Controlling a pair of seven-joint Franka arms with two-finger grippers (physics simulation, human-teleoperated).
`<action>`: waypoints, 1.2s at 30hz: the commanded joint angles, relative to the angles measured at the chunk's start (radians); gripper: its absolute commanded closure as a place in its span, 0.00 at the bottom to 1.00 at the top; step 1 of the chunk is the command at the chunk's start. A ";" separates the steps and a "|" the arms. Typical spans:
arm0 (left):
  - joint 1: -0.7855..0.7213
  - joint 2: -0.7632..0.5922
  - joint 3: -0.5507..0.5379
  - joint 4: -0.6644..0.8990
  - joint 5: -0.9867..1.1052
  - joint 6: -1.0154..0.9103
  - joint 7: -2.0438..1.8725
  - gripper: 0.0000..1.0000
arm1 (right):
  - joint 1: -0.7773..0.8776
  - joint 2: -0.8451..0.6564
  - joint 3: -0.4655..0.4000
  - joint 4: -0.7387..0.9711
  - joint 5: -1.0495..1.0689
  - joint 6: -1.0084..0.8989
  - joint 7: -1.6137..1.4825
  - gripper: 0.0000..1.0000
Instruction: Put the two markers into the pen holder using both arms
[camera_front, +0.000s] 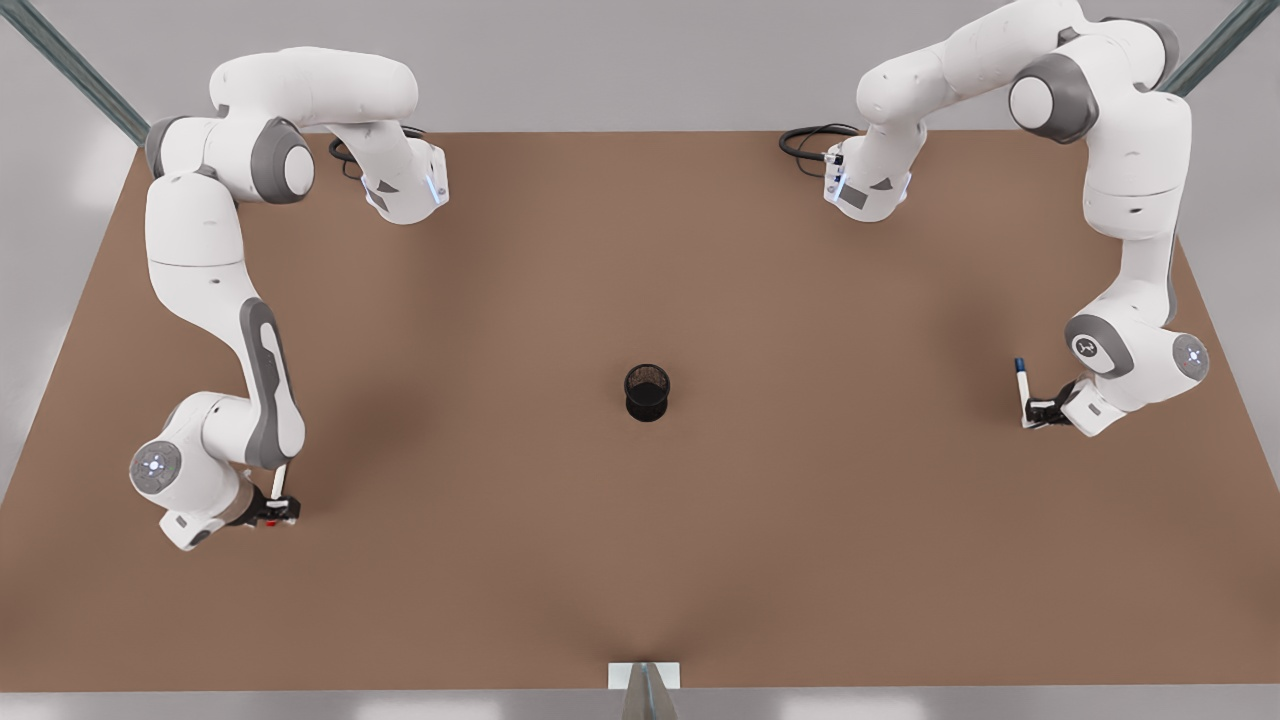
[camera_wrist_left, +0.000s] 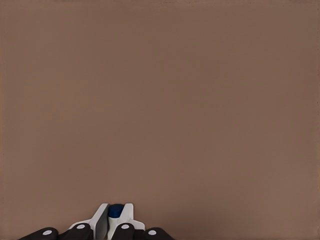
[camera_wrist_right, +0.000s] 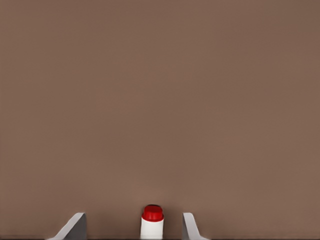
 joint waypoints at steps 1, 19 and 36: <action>-0.007 -0.014 0.000 0.014 -0.005 -0.064 -0.032 0.79 | 0.000 -0.007 0.001 -0.013 0.002 0.000 -0.029 0.22; -0.508 -0.301 -0.103 0.221 -0.415 -0.446 -0.707 0.79 | -0.006 -0.040 0.001 -0.079 0.000 0.032 -0.039 0.55; -0.806 -0.075 -0.132 0.263 -1.191 -0.100 0.814 0.79 | -0.015 -0.036 0.001 -0.080 -0.003 0.041 -0.040 0.66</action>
